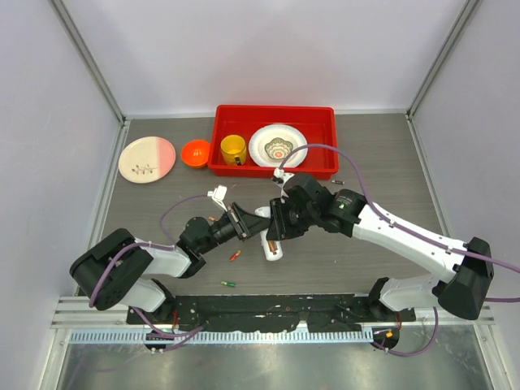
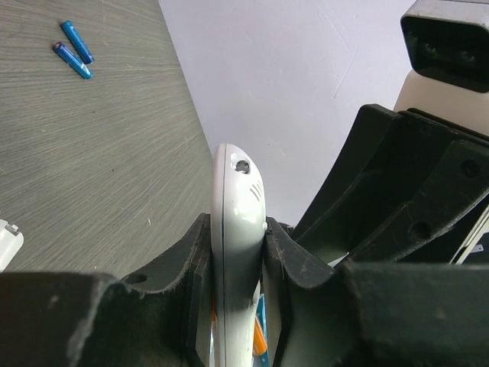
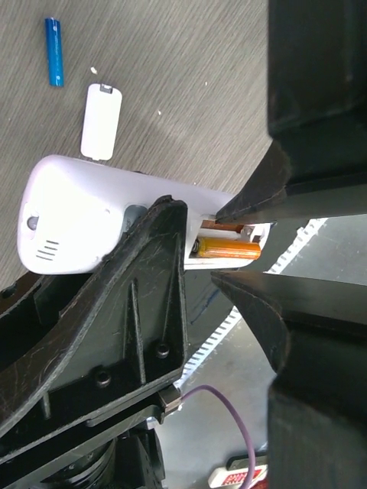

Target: Load the batteries into the remote control

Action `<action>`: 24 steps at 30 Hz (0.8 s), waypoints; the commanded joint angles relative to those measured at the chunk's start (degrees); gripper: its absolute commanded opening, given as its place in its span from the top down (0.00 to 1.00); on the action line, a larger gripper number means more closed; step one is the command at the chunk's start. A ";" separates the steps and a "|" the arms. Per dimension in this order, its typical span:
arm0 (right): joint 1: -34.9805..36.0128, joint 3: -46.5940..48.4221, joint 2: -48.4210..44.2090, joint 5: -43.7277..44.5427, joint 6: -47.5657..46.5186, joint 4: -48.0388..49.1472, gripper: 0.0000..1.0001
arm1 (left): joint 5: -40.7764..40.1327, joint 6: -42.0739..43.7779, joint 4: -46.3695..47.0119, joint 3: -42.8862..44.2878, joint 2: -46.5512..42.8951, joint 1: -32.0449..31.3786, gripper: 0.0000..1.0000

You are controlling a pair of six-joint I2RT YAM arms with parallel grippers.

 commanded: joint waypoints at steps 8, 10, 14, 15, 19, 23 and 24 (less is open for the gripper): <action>0.05 2.61 -9.89 2.90 -5.32 -2.12 0.62 | 1.22 -1.35 16.52 0.94 0.20 -0.24 1.00; 0.05 -2.55 -14.62 6.06 -4.80 2.88 0.61 | 1.83 -2.05 16.43 1.55 0.11 -0.24 1.00; -0.04 -17.68 -25.79 7.92 -4.18 22.78 0.50 | 3.85 -3.54 16.52 2.70 -0.59 -0.15 1.00; 0.05 -20.15 -27.73 8.44 -4.09 25.38 0.46 | 4.29 -3.90 16.52 2.70 -0.85 -0.15 1.00; 0.14 -25.18 -31.53 3.45 -7.25 29.18 0.27 | 5.70 -4.87 16.52 3.40 -2.78 -0.24 1.00; 0.05 -26.93 -32.22 -0.60 -8.48 31.98 0.26 | 6.93 -5.66 16.52 4.19 -4.10 -0.24 1.00; 0.05 -27.46 -32.49 -1.22 -8.66 32.52 0.25 | 6.84 -5.83 16.52 4.28 -4.19 -0.15 1.00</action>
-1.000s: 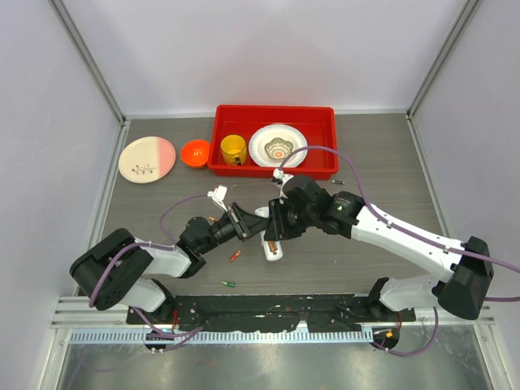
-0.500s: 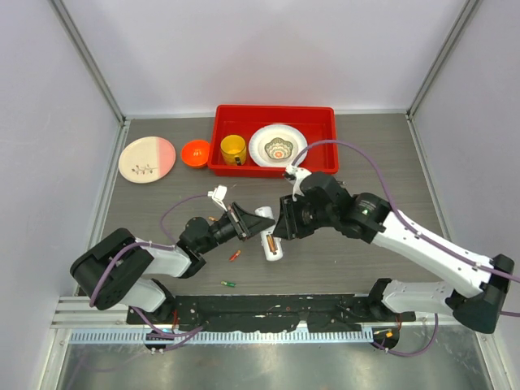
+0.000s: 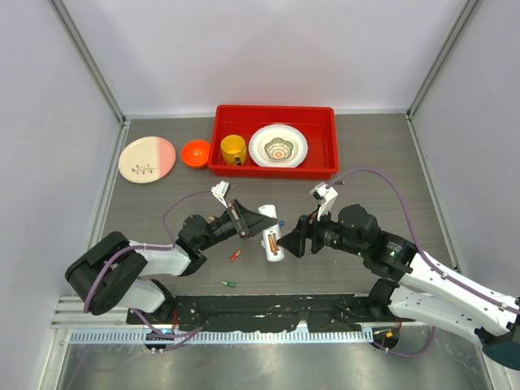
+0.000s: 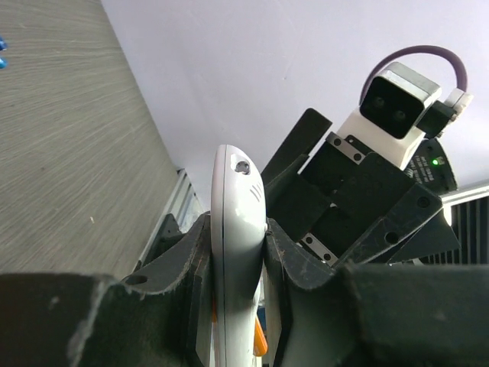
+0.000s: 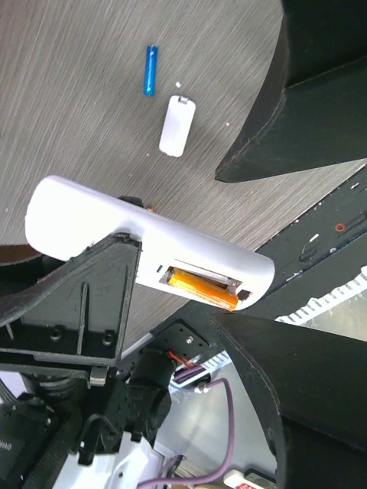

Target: Load the batteries into the remote control

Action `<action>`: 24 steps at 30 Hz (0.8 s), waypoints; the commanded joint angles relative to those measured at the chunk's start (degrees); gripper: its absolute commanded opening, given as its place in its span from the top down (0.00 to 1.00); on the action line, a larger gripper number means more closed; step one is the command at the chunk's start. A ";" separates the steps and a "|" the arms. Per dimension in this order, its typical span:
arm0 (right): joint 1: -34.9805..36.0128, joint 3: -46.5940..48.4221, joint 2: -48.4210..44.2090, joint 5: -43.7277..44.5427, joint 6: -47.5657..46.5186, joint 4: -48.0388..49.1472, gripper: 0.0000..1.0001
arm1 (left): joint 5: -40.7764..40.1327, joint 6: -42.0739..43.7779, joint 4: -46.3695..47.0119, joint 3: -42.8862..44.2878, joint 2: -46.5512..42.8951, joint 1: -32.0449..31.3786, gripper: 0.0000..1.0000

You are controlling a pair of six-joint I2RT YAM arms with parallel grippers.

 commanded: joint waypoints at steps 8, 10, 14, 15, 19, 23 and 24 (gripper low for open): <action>0.05 -4.80 -3.28 -7.99 -3.17 12.23 0.25 | 2.10 -1.99 15.32 2.73 -2.36 -0.13 1.00; 0.05 -4.97 -3.19 -8.43 -4.05 11.88 0.26 | 2.28 -2.17 15.32 2.99 -2.45 -0.13 1.00; 0.05 -5.24 -3.10 -8.96 -4.41 11.52 0.27 | 2.63 -2.17 15.32 3.26 -2.62 -0.13 1.00; 0.05 -5.32 -3.10 -9.31 -4.41 11.61 0.27 | 2.54 -2.25 15.32 3.26 -2.62 -0.22 1.00; 0.05 -5.24 -2.14 -9.75 -4.49 11.61 0.28 | 2.54 -2.34 15.32 3.00 -2.97 -0.22 1.00; 0.14 -5.24 -0.91 -9.93 -4.58 11.26 0.30 | 2.54 -2.43 15.32 2.73 -3.24 -0.22 1.00; 0.05 -5.32 -0.65 -9.67 -4.67 11.26 0.30 | 2.54 -2.43 15.32 2.64 -3.24 -0.13 1.00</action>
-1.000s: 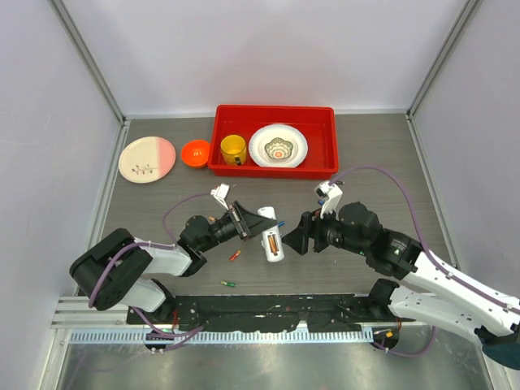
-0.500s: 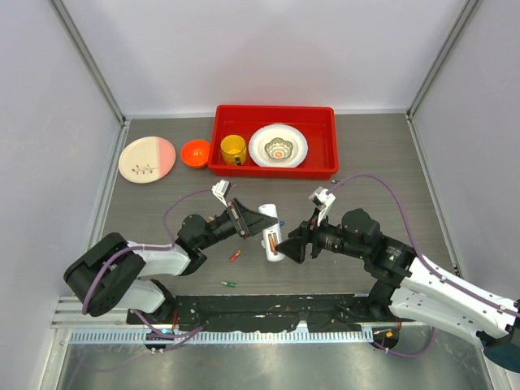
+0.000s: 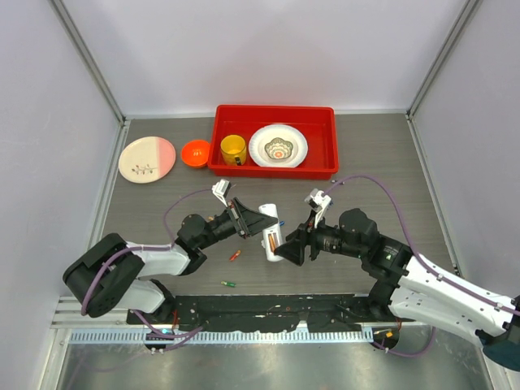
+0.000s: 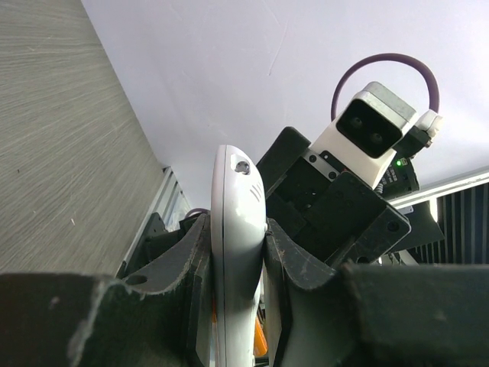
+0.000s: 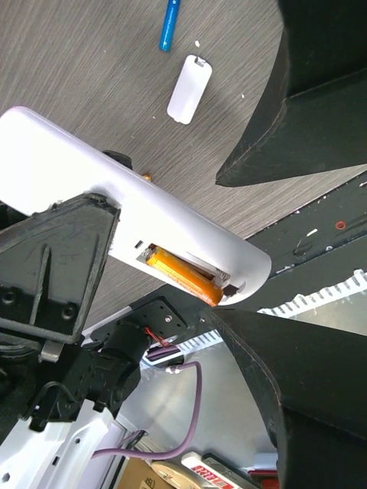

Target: Load the batteries into the remote control

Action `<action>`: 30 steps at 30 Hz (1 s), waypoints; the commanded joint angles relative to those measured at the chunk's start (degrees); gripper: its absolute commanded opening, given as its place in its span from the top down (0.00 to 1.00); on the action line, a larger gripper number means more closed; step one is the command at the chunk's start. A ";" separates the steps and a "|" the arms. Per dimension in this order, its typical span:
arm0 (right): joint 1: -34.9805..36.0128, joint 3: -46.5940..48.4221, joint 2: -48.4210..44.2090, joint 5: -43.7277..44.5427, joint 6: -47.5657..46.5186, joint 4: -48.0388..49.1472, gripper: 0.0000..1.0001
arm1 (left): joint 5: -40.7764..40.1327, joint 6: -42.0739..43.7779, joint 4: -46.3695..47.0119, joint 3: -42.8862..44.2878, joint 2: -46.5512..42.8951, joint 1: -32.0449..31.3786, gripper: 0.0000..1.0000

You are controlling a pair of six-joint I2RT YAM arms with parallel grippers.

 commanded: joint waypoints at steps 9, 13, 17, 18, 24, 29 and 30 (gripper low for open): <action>0.05 0.21 2.60 0.26 -0.93 2.94 0.33 | 0.99 -0.59 14.92 1.29 -2.26 -0.22 1.00; 0.05 0.29 3.13 0.52 -0.76 2.94 0.33 | 0.90 -0.51 14.84 1.02 -2.43 -0.31 1.00; 0.05 0.29 3.39 0.88 -0.67 2.85 0.34 | 0.90 -0.51 14.92 1.11 -2.70 -0.31 1.00; 0.05 0.29 3.39 0.88 -0.67 2.85 0.35 | 0.90 -0.51 14.92 1.11 -2.78 -0.22 1.00; 0.05 0.29 4.10 0.96 -0.49 2.85 0.37 | 1.25 -0.51 14.92 1.02 -3.31 -0.39 1.00; -0.04 0.47 4.88 0.70 -0.23 3.11 0.38 | 1.52 -0.51 14.92 0.94 -3.75 -0.57 1.00; -0.04 0.47 4.97 0.70 -0.23 3.29 0.39 | 1.52 -0.51 14.92 1.02 -3.84 -0.48 1.00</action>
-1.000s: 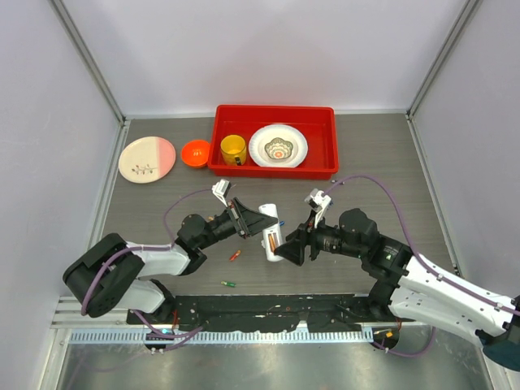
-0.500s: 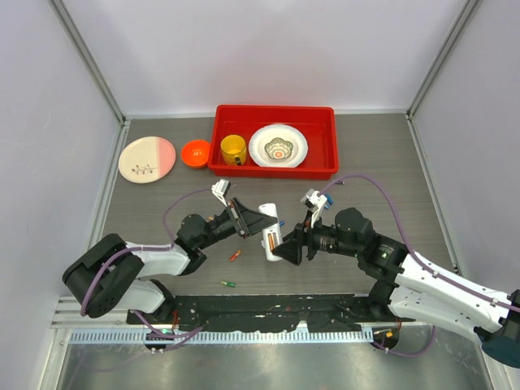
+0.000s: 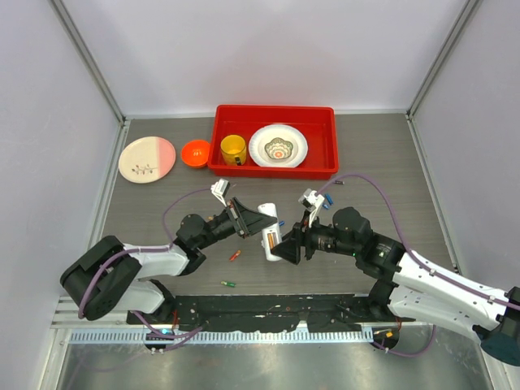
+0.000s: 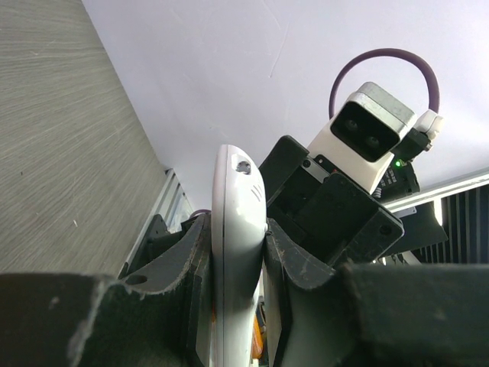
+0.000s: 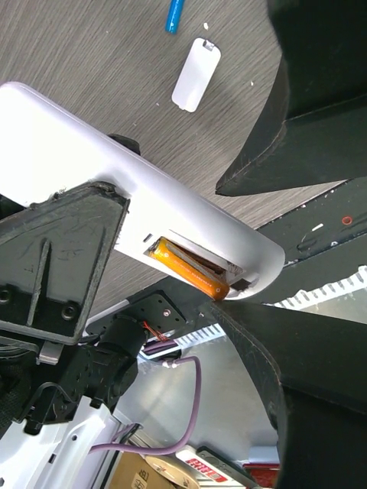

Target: Load the batteries into the remote control

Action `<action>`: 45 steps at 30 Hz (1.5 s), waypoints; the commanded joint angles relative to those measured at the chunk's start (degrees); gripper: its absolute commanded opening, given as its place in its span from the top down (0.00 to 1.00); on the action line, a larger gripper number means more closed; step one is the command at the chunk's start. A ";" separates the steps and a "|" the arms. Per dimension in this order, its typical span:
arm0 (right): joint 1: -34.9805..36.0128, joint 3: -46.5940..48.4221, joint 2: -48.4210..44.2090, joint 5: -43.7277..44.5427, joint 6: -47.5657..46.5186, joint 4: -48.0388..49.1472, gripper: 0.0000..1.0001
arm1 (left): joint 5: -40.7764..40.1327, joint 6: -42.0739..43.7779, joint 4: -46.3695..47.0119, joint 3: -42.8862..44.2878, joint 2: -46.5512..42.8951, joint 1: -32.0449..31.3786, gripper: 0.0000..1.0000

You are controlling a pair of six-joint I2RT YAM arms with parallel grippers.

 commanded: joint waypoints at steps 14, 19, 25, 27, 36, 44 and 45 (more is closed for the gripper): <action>-0.52 0.69 1.92 0.13 0.61 1.68 0.40 | 1.84 -0.44 16.26 0.41 -3.17 -1.03 1.00; -0.52 1.39 1.83 -1.02 0.61 0.89 0.34 | 0.97 0.09 16.17 -0.29 -3.08 -1.03 1.00; -0.52 3.50 1.83 -2.42 0.79 -1.57 0.31 | -0.09 1.06 16.26 -0.91 -2.46 -0.94 1.00; -0.52 4.03 1.66 -2.60 0.87 -2.10 0.30 | -0.53 1.32 16.26 -0.91 -2.02 -1.03 1.00; -0.52 5.52 1.74 -4.36 1.22 -3.68 0.25 | -2.81 2.02 16.26 -0.82 0.00 -1.03 1.00; -0.52 6.58 1.22 -3.84 1.22 -4.30 0.23 | -4.48 2.11 16.26 -0.91 1.40 -0.94 1.00; -0.44 6.75 0.61 -2.96 1.49 -4.65 0.23 | -4.40 2.20 16.26 -0.74 1.32 -1.03 1.00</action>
